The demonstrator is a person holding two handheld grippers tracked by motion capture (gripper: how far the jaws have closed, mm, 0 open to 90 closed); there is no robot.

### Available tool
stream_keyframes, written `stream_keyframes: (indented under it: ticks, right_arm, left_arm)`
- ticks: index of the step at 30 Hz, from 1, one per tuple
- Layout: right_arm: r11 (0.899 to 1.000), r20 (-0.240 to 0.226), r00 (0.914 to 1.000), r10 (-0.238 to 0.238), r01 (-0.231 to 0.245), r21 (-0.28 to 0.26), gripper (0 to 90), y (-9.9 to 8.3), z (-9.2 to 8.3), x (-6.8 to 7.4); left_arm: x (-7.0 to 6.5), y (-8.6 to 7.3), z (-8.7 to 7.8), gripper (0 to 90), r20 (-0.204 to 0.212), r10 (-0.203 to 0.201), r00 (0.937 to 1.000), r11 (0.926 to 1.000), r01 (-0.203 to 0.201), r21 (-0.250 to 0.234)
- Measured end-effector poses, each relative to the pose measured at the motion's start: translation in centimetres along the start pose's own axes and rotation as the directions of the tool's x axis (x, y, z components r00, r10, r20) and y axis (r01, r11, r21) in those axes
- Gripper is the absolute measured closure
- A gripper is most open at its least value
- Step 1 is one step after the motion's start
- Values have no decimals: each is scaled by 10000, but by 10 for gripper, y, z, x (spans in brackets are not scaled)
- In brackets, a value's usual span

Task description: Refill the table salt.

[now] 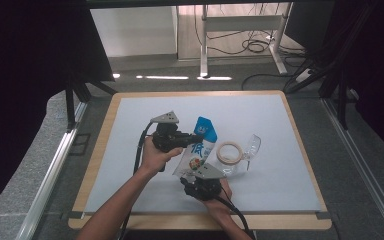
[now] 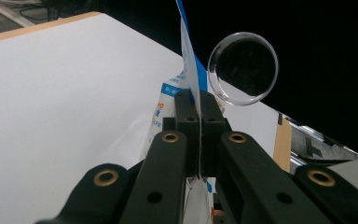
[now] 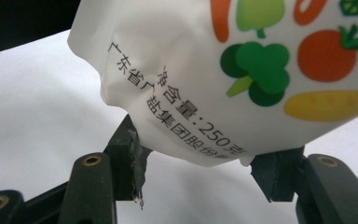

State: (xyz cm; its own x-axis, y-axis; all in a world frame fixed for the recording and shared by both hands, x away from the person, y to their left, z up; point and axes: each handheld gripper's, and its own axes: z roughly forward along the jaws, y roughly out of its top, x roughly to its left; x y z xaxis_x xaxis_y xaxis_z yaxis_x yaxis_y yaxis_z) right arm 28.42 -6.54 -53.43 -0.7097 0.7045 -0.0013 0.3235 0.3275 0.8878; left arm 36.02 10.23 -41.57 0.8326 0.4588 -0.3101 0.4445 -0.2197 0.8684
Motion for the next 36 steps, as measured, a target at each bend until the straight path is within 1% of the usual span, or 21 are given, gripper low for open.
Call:
stream_keyframes:
  ticks: [3, 8, 11, 14, 16, 18, 25, 36]
  right_arm:
    - [10000, 55, 10000, -17, 18, -45, 437, 0, -1, -1]
    - [9999, 130, 9999, -7, 9, -132, 437, 1, -2, -2]
    - [9999, 164, 9998, 61, -59, -159, 437, 0, -3, -2]
    - [9998, 210, 9997, 140, -137, -127, 437, -1, -4, -2]
    - [9997, 264, 9996, 119, -114, -204, 437, -1, -4, -1]
    - [9997, 195, 9997, 139, -135, -191, 437, -1, -4, -1]
    - [9998, 226, 9997, 119, -115, -170, 437, -2, -3, 0]
    - [9993, 279, 9995, 160, -151, -344, 437, -1, -6, -2]
  left_arm:
    - [0, 3, 2, 900, 13, 51, 10000, 9999, -51, 95]
    - [2, 6, 6, 900, 221, 32, 9998, 9997, -37, 231]
    - [3, 7, 9, 900, 259, 14, 9997, 9995, -22, 308]
    - [3, 7, 11, 900, 265, 4, 9996, 9994, -13, 334]
    - [4, 7, 13, 900, 279, -6, 9996, 9992, -5, 391]
    - [4, 7, 15, 900, 262, -22, 9997, 9989, 10, 461]
    - [6, 8, 19, 900, 290, -107, 9995, 9981, 89, 615]
    - [6, 15, 26, 900, 427, 6, 9991, 9962, -43, 865]
